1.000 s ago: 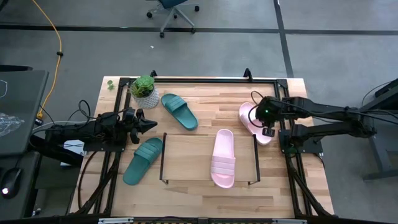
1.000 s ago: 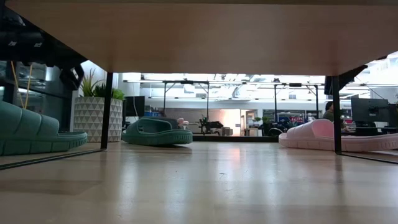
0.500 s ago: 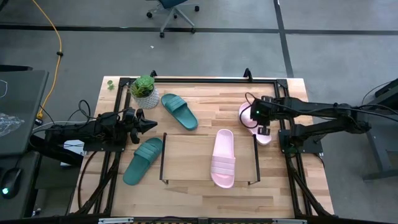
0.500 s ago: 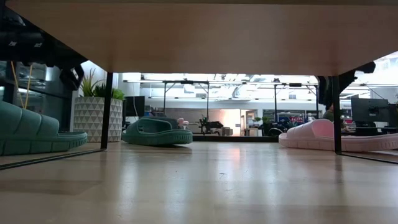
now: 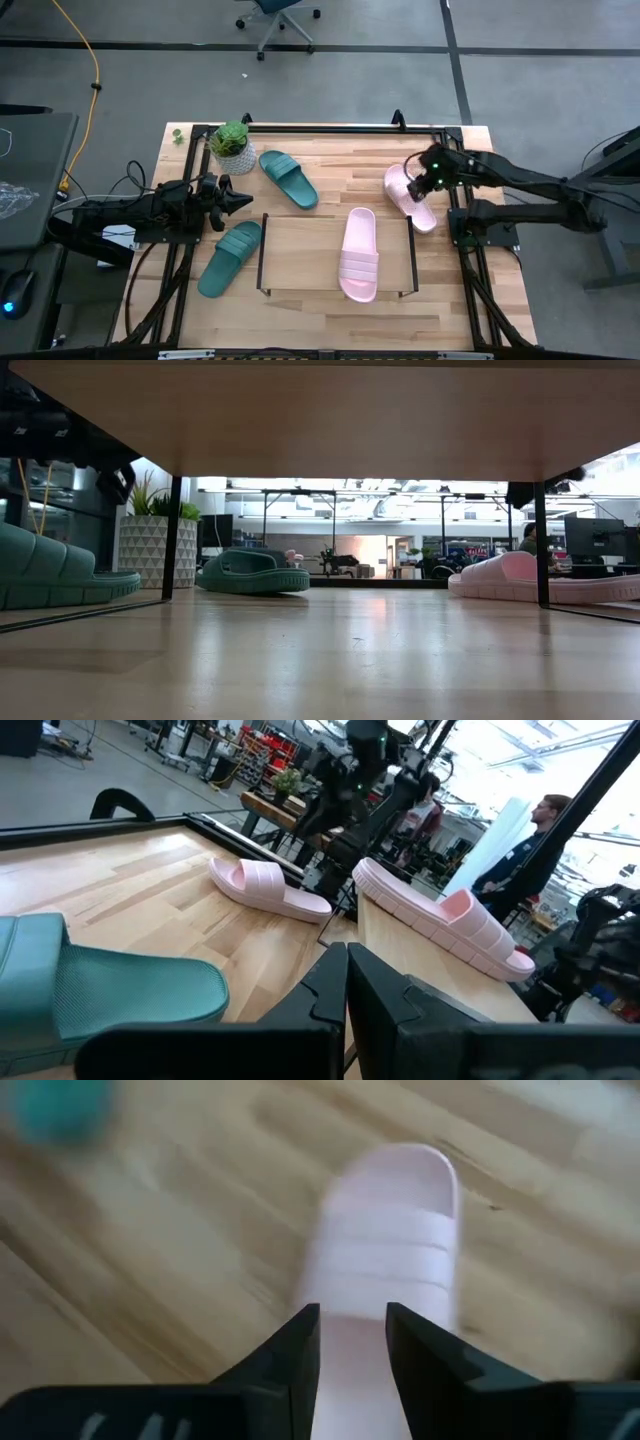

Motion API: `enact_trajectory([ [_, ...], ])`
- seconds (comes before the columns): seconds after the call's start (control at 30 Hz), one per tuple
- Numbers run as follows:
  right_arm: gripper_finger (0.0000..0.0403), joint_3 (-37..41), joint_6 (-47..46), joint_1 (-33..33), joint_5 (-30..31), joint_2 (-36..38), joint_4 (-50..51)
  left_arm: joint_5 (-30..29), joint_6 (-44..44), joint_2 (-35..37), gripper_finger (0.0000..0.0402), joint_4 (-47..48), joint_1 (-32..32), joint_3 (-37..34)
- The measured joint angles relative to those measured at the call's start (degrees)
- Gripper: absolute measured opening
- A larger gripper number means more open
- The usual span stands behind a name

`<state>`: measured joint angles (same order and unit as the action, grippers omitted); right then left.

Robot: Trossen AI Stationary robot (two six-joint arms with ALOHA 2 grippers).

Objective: Pick and place slides into the shelf
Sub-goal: Put the pink slide on the shelf

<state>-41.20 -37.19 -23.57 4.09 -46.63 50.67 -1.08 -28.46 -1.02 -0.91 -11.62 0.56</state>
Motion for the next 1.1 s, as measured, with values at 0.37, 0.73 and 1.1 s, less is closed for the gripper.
enact_trajectory([
  [0.37,0.0107,21.9,-47.4,8.7,9.5,16.4,-34.6,0.6,0.1,0.0,0.0001,0.0,0.0,0.0],
  [0.73,0.0083,20.7,-73.4,24.9,30.2,13.2,-25.2,1.9,0.1,0.0,0.0001,0.3,0.0,0.0],
  [1.1,0.0096,20.7,-91.8,33.0,40.2,5.2,-18.4,1.9,0.1,0.0,0.0001,0.3,0.0,0.0],
])
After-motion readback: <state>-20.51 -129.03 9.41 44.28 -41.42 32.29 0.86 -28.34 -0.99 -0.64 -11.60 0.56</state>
